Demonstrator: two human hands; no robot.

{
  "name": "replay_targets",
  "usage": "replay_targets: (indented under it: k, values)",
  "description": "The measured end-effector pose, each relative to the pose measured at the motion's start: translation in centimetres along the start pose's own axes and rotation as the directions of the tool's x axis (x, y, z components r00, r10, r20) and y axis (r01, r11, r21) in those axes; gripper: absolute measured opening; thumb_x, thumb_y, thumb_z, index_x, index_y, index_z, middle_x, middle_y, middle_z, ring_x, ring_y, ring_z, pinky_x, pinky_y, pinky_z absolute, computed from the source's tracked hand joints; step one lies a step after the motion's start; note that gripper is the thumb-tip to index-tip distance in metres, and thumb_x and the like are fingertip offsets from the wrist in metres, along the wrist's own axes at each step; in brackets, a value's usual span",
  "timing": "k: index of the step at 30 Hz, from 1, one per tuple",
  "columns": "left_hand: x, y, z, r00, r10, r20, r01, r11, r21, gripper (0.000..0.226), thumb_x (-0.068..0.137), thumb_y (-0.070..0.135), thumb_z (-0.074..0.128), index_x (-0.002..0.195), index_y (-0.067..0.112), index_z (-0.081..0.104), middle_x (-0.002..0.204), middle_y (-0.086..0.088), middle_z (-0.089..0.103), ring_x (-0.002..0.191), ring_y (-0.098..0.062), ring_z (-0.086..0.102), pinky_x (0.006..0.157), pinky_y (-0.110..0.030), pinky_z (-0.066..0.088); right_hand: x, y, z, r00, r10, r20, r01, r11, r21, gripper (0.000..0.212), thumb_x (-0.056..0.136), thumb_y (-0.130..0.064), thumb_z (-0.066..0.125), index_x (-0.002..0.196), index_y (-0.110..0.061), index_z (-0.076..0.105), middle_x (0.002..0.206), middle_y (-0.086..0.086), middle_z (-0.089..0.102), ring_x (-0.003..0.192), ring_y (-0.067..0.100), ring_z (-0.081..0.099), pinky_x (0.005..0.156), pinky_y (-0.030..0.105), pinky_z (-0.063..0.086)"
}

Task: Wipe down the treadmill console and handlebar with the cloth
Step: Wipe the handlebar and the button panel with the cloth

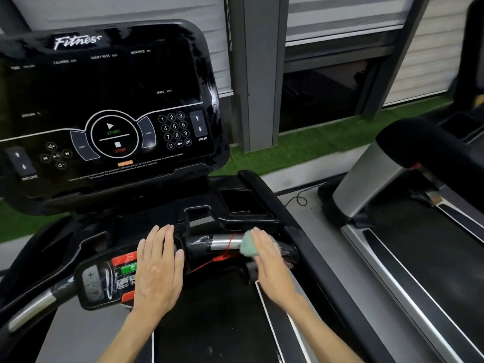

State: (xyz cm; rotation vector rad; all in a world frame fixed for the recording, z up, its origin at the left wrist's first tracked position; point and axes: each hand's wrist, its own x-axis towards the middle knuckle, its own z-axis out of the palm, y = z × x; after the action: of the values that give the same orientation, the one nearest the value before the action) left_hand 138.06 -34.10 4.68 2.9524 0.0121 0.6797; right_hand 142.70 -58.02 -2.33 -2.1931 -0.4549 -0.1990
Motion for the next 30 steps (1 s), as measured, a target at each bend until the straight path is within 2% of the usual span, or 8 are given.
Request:
replay_targets:
  k: [2, 5, 11, 15, 20, 23, 26, 30]
  values:
    - [0.0, -0.1, 0.0, 1.0, 0.005, 0.0, -0.005, 1.0, -0.001, 0.052, 0.098, 0.025, 0.028, 0.14, -0.002, 0.042, 0.14, -0.017, 0.048, 0.137, -0.032, 0.038, 0.114, -0.05, 0.027, -0.5, 2.8, -0.8, 0.985, 0.168, -0.041, -0.168, 0.986, 0.0, 0.048, 0.097, -0.012, 0.033, 0.145, -0.012, 0.039, 0.145, -0.001, 0.042, 0.138, 0.016, 0.034, 0.113, 0.013, 0.012]
    - [0.1, -0.1, -0.1, 1.0, 0.009, -0.003, -0.009, 1.0, 0.0, 0.051, 0.098, 0.025, 0.028, 0.139, -0.002, 0.043, 0.139, -0.017, 0.049, 0.136, -0.032, 0.039, 0.115, -0.049, 0.027, 0.2, 2.9, 0.1, 0.919, 0.382, -0.094, -0.38, 0.924, 0.035, 0.048, 0.103, -0.03, 0.022, 0.147, -0.017, 0.036, 0.15, 0.001, 0.039, 0.145, 0.021, 0.024, 0.119, 0.031, 0.013]
    - [0.0, -0.3, -0.2, 1.0, 0.009, 0.008, -0.009, 1.0, -0.022, 0.051, 0.098, 0.025, 0.029, 0.141, -0.001, 0.042, 0.141, -0.015, 0.048, 0.138, -0.029, 0.038, 0.116, -0.047, 0.027, 3.4, -8.6, 3.3, 0.992, 0.106, 0.076, -0.093, 0.982, -0.162, 0.057, 0.1, -0.034, 0.012, 0.15, -0.012, 0.028, 0.157, 0.001, 0.028, 0.149, 0.017, 0.009, 0.118, 0.037, -0.003]
    - [-0.1, -0.7, -0.3, 0.999, 0.03, 0.026, -0.029, 0.999, -0.041, 0.051, 0.099, 0.026, 0.028, 0.142, 0.001, 0.041, 0.143, -0.014, 0.047, 0.139, -0.027, 0.036, 0.116, -0.045, 0.027, 3.2, -11.1, 4.9, 0.975, -0.079, 0.207, 0.139, 0.947, -0.291, 0.067, 0.093, -0.041, 0.005, 0.152, -0.013, 0.021, 0.16, 0.001, 0.019, 0.149, 0.016, 0.007, 0.118, 0.037, -0.003]
    - [0.0, -1.2, -0.4, 0.998, 0.045, 0.034, -0.043, 0.996, -0.081, 0.051, 0.099, 0.027, 0.029, 0.144, 0.003, 0.039, 0.145, -0.011, 0.046, 0.14, -0.025, 0.035, 0.117, -0.043, 0.025, 2.1, -7.4, 1.9, 0.975, -0.012, 0.221, 0.077, 0.954, -0.289, 0.059, 0.097, -0.039, 0.008, 0.155, -0.025, 0.011, 0.161, -0.011, 0.006, 0.147, 0.004, -0.002, 0.118, 0.031, -0.003]
    - [0.0, -1.2, -0.6, 0.998, 0.051, 0.023, -0.049, 0.995, -0.091, 0.051, 0.098, 0.023, 0.032, 0.143, 0.002, 0.04, 0.144, -0.013, 0.047, 0.139, -0.027, 0.037, 0.117, -0.044, 0.027, 3.7, -6.9, 1.2, 0.977, 0.117, 0.177, -0.049, 0.937, -0.346, 0.053, 0.101, -0.034, 0.014, 0.151, -0.021, 0.027, 0.155, -0.004, 0.03, 0.146, 0.014, 0.017, 0.119, 0.036, 0.006]
    - [0.0, -1.1, -0.7, 0.998, 0.054, 0.024, -0.052, 0.994, -0.099, 0.051, 0.096, 0.021, 0.034, 0.142, 0.001, 0.041, 0.143, -0.013, 0.048, 0.138, -0.027, 0.039, 0.117, -0.042, 0.025, 6.2, -9.4, 2.6, 0.971, 0.036, 0.237, 0.037, 0.955, -0.293, 0.034, 0.104, -0.025, 0.027, 0.125, -0.02, 0.054, 0.115, -0.008, 0.057, 0.119, 0.015, 0.048, 0.113, 0.044, 0.025]
    - [0.0, -1.3, -0.6, 0.998, 0.055, 0.035, -0.051, 0.993, -0.109, 0.054, 0.093, 0.02, 0.034, 0.143, 0.003, 0.04, 0.144, -0.012, 0.047, 0.138, -0.026, 0.038, 0.117, -0.041, 0.024, 6.2, -10.9, 4.7, 0.964, -0.111, 0.242, 0.178, 0.944, -0.276, 0.047, 0.099, -0.03, 0.022, 0.137, -0.02, 0.046, 0.129, -0.006, 0.056, 0.123, 0.012, 0.048, 0.111, 0.04, 0.03]
